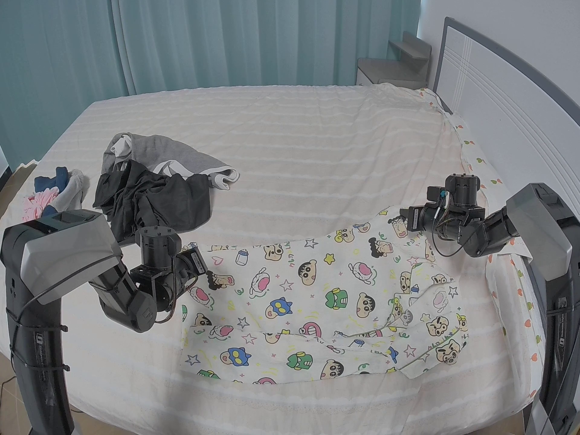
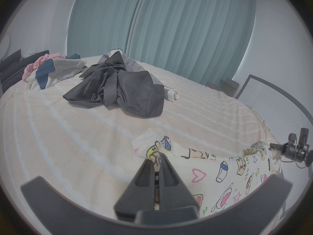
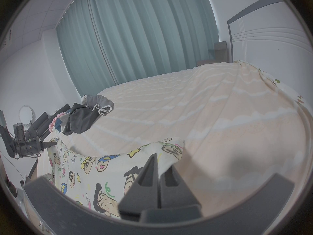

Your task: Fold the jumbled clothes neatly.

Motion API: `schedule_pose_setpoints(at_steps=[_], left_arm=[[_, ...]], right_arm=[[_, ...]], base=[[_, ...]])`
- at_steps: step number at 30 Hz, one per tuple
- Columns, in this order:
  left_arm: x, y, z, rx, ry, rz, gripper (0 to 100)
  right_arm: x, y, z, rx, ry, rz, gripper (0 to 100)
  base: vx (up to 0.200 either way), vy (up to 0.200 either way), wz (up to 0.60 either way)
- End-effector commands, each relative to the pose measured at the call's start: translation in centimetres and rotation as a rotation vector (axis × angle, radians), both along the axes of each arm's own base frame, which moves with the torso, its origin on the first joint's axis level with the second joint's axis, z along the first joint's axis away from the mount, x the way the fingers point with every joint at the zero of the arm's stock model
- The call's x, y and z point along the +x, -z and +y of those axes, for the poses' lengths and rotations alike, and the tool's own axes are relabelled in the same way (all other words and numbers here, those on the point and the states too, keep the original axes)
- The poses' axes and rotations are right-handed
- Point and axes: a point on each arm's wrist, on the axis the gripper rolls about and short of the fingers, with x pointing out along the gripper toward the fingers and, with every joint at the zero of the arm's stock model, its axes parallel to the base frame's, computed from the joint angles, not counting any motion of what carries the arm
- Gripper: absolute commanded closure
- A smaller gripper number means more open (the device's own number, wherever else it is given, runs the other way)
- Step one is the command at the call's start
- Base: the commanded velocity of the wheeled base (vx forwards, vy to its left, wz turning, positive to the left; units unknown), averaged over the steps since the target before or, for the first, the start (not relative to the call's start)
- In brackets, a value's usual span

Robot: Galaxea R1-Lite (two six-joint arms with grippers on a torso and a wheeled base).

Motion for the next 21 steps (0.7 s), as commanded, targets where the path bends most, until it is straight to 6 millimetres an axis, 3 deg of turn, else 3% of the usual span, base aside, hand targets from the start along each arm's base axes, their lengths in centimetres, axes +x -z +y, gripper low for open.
schedule_pose_setpoints(at_steps=[1, 9, 21], left_arm=[[0.1, 0.1, 0.0, 0.007, 0.0, 0.002, 100], [1.5, -0.6, -0.2, 0.025, -0.053, -0.056, 100], [0.8, -0.2, -0.2, 0.042, -0.047, -0.029, 100]], right_arm=[[0.0, -0.4, -0.5, 0.0, 0.01, -0.009, 100], [-0.1, -0.3, -1.0, 0.0, 0.021, -0.006, 100], [-2.3, -1.7, -1.6, 0.018, -0.023, -0.028, 100]], base=[[0.0, 0.0, 0.0], [0.0, 0.0, 0.0], [0.0, 0.0, 0.0]])
